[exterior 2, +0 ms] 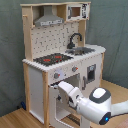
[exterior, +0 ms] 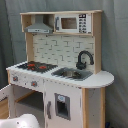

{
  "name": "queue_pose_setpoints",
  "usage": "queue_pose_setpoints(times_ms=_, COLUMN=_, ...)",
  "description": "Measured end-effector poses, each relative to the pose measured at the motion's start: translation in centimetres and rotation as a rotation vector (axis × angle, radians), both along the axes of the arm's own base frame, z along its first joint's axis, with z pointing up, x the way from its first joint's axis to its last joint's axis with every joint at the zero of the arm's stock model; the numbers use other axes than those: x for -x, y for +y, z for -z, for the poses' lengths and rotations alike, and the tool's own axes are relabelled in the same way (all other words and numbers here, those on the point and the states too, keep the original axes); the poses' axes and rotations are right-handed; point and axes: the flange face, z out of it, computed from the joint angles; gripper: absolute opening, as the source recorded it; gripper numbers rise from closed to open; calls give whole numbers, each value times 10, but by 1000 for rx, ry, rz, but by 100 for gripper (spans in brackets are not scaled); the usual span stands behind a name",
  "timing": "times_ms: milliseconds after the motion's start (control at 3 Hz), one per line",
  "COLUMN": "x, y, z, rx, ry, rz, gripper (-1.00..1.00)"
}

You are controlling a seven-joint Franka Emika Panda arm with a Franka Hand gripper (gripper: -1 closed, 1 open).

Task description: Play with the kitchen

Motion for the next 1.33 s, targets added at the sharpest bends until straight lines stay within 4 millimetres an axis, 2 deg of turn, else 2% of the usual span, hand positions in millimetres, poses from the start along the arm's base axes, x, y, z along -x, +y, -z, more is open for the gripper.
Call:
queue_pose_setpoints(times_ms=333, x=-5, y=-16, z=30, rx=-27, ry=34, rz=31, gripper=100)
queue_pose_setpoints(times_ms=667, x=-10, y=-40, z=51, rx=-38, ry=51, rz=73, gripper=100)
queue_pose_setpoints(times_ms=1333, x=14, y=-76, z=91, rx=-50, ry=121, rz=129, gripper=100)
